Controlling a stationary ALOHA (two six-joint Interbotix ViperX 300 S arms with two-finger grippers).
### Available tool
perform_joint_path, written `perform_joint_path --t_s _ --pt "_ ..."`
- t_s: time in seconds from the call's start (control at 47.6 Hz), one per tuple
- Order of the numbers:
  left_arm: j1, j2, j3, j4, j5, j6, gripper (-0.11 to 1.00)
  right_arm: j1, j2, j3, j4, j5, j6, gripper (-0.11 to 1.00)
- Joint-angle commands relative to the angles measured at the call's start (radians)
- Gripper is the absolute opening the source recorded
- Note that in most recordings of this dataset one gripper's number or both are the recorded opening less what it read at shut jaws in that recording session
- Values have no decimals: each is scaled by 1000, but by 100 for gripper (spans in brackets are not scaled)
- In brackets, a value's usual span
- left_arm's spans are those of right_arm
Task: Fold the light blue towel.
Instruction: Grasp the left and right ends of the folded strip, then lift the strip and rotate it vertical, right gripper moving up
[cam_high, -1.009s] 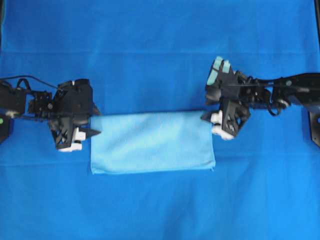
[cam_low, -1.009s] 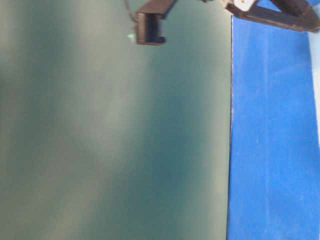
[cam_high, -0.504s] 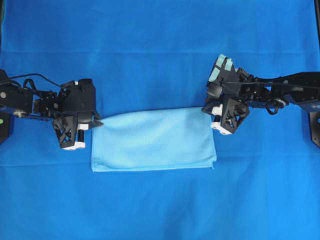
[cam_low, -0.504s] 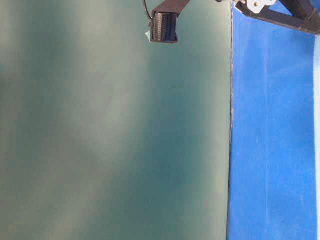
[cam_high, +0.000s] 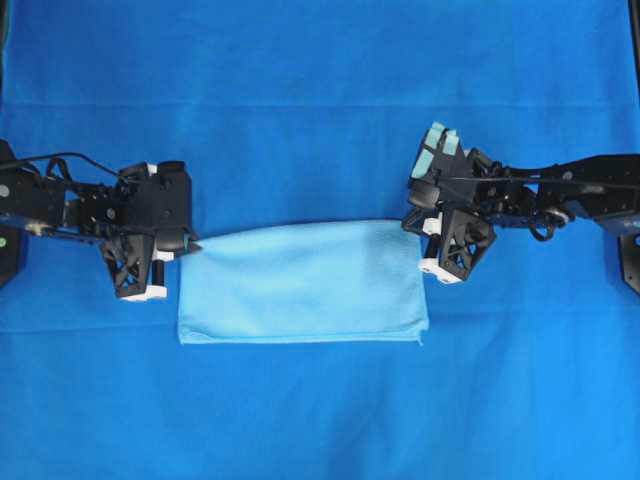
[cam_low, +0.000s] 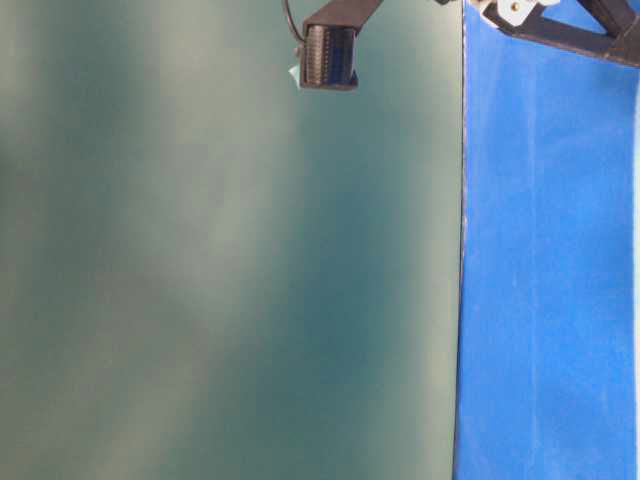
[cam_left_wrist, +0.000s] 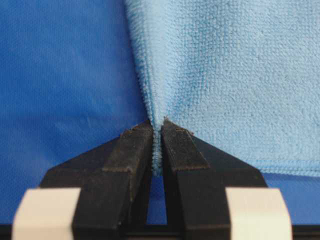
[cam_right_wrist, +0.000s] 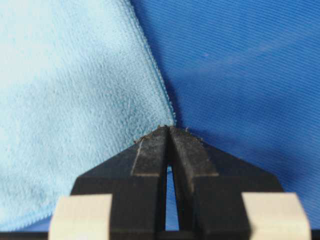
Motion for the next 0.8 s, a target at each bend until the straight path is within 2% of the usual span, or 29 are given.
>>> perform_joint_path --t_s 0.0,0.504,0.778 --pt "-5 -51 -23 2 20 2 3 5 -44 -21 3 21 -3 1" --pt "-18 -405 -160 2 264 2 3 5 -387 -112 -26 308 -5 1" --pt "-28 -439 -160 2 268 -3 3 -11 -472 -109 -46 331 -3 1"
